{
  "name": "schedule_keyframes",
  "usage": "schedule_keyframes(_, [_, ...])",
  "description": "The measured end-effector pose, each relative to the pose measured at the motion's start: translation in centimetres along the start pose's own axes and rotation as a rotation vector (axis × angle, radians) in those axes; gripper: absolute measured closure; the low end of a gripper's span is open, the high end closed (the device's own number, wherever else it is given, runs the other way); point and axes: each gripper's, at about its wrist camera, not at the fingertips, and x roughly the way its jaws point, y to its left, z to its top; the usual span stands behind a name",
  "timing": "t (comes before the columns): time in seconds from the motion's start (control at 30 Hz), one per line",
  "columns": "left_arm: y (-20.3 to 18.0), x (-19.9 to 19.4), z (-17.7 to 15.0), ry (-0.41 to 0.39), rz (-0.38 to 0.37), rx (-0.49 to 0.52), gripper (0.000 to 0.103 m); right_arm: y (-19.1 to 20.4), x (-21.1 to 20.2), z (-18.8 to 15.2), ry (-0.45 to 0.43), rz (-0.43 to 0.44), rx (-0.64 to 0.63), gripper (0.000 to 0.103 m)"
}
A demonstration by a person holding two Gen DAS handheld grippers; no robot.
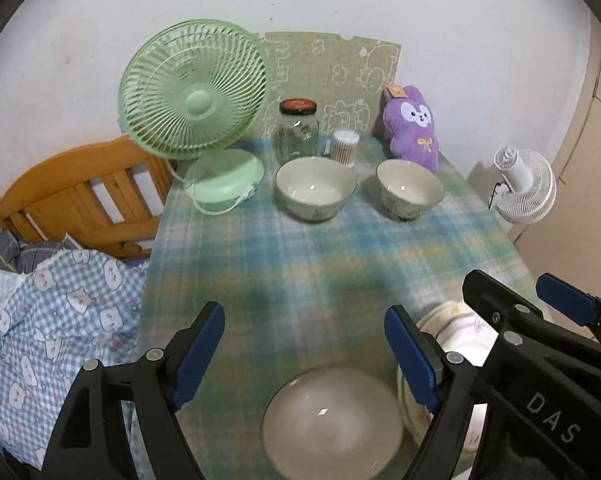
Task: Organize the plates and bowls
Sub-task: 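Lower the bowl beside the plate stack and open both tools, then move both tools to the bowl beside the glass jar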
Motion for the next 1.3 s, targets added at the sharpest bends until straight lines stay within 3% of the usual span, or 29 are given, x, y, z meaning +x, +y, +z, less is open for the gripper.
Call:
schedule_keyframes(0.27, [-3.7, 3.0, 3.8, -0.019, 0.029, -0.032, 0.021, -3.5, 3.3, 4.7, -0.014, 0.025, -0.027, 0.026])
schedule_keyframes(0.57, [-5.1, 7.5, 8.2, -0.018, 0.13, -0.095, 0.025, -5.2, 9.1, 10.3, -0.002, 0.112, -0.1, 0.027])
schedule_keyframes(0.93, [-2.6, 13.7, 12.7, -0.006, 0.219, -0.136, 0.031, -2.1, 16.3, 15.6, 0.018, 0.193, -0.128, 0.027])
schedule_keyframes(1.3, [0.8, 20.3, 14.3, 0.035, 0.225, -0.154, 0.036, 1.3, 23.0, 17.5, 0.048, 0.202, -0.149, 0.028])
